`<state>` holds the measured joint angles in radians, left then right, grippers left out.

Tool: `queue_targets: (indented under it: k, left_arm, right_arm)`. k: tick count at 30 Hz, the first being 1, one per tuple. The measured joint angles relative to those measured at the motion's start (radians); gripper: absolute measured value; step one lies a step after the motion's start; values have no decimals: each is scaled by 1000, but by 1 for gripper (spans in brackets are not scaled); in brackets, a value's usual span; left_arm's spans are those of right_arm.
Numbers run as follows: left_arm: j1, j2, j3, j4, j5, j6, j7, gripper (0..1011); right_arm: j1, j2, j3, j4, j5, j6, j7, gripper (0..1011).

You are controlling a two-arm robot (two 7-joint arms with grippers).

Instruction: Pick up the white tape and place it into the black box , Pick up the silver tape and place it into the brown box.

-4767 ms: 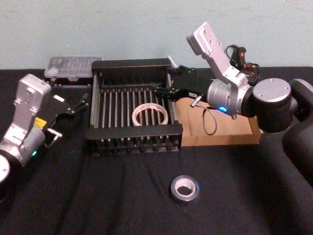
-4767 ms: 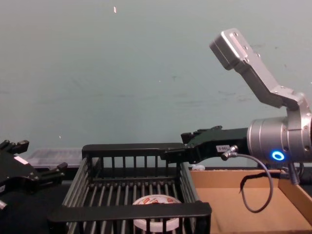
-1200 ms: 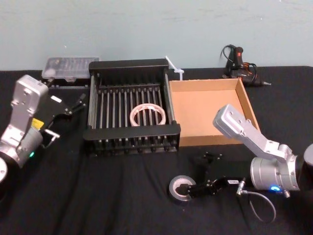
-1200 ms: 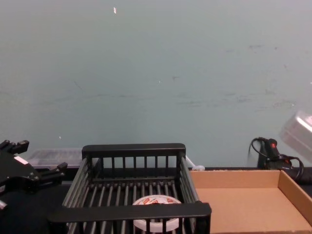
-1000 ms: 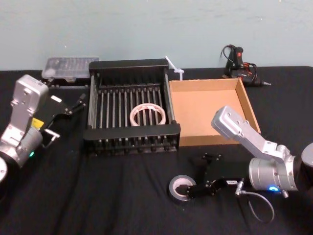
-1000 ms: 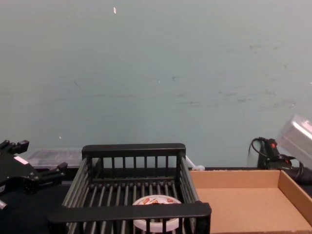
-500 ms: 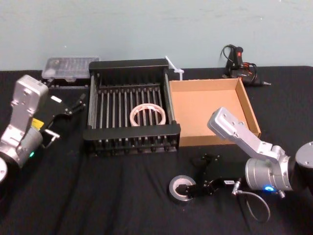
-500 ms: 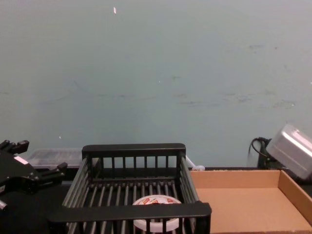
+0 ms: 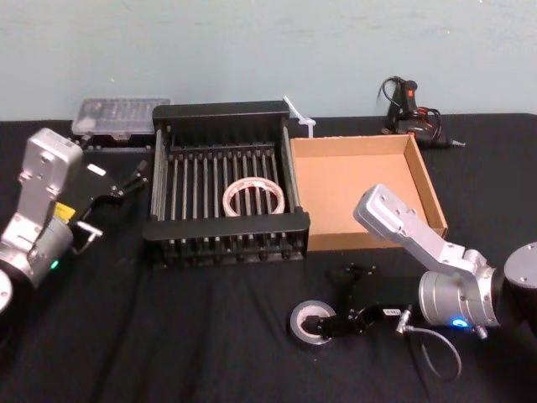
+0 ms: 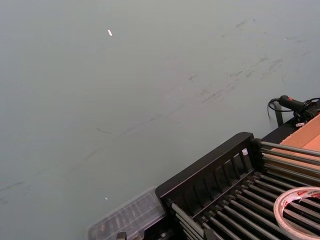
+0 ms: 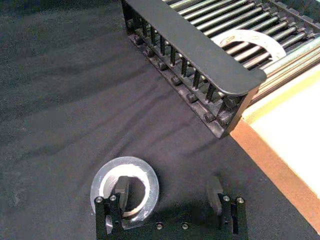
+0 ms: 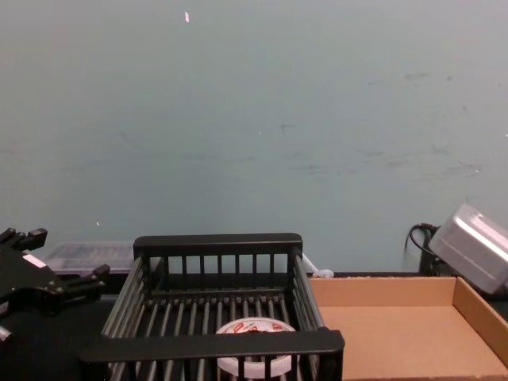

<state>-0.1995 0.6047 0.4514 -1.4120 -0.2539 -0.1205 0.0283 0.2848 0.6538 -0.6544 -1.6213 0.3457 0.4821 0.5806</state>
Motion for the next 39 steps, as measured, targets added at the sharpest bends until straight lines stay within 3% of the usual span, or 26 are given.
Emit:
queue_targets:
  k: [9, 16, 32, 36, 39]
  left_arm:
    - [0, 0, 0, 0, 0, 0, 0, 1001]
    - [0, 0, 0, 0, 0, 0, 0, 1001]
    - [0, 0, 0, 0, 0, 0, 0, 1001]
    - [0, 0, 0, 0, 0, 0, 0, 1001]
    - [0, 0, 0, 0, 0, 0, 0, 1001]
  right_arm:
    - [-1, 1, 1, 0, 1, 0, 0, 978]
    - [-1, 1, 1, -1, 2, 0, 0, 820]
    - [-1, 1, 0, -2, 3, 0, 0, 282]
    - [-1, 1, 1, -2, 3, 0, 0, 176]
    - [-1, 1, 0, -2, 3, 0, 0, 160]
